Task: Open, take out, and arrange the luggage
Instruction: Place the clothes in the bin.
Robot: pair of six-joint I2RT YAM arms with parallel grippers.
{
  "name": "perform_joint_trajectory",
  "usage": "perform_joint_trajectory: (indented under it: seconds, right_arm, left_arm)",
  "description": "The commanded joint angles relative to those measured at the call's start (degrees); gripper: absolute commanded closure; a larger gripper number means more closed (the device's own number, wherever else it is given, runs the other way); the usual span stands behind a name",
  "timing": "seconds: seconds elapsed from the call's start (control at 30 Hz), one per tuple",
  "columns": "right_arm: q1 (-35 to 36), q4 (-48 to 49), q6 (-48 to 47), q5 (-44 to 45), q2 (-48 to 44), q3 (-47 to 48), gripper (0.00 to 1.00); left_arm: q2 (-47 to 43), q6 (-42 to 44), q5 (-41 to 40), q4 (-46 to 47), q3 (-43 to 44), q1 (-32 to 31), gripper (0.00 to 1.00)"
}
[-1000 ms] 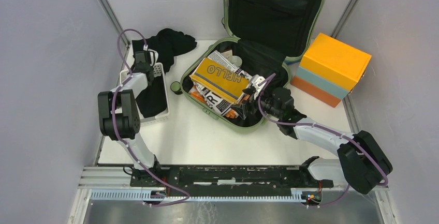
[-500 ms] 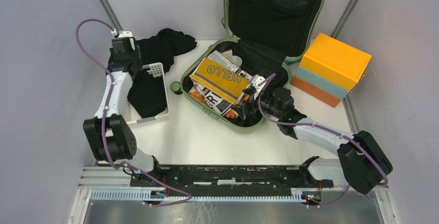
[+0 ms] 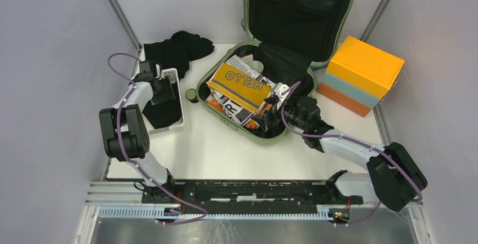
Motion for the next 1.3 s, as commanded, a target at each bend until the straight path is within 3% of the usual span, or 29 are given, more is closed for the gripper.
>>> perform_joint_trajectory:
  seconds: [0.0, 0.17, 0.47, 0.6, 0.93, 1.13, 1.27]
  right_arm:
    - [-0.16, 3.42, 0.36, -0.55, -1.14, -0.29, 0.02]
    - [-0.16, 3.68, 0.68, -0.81, -0.62, 0.01, 0.02]
    - [-0.16, 3.53, 0.6, -0.75, -0.53, -0.07, 0.02]
    - [-0.15, 3.7, 0.87, -1.12, -0.09, 0.14, 0.02]
    - [-0.16, 2.75, 0.25, -1.53, -0.78, 0.74, 0.02]
    - [-0.17, 1.8, 0.07, -2.45, -1.07, 1.67, 0.02]
    - [-0.16, 0.53, -1.37, -2.4, -2.12, 2.96, 0.02]
  left_arm:
    - [2.96, -4.58, -1.57, 0.13, 2.57, 0.17, 0.4]
    - [6.52, -5.72, -4.36, -1.32, 2.32, 0.04, 0.44]
    - [6.88, -2.54, -2.39, -4.64, 2.15, -0.2, 0.8]
    - [4.98, -0.1, -2.39, -6.77, 0.55, -0.12, 0.9]
    - [-0.69, 2.08, -2.39, -8.95, -4.83, -1.83, 0.9]
    - [-8.95, 0.52, -3.87, -8.64, -2.88, -1.99, 0.73]
    - [-19.29, -0.95, 0.87, -6.12, -1.5, -1.98, 0.63]
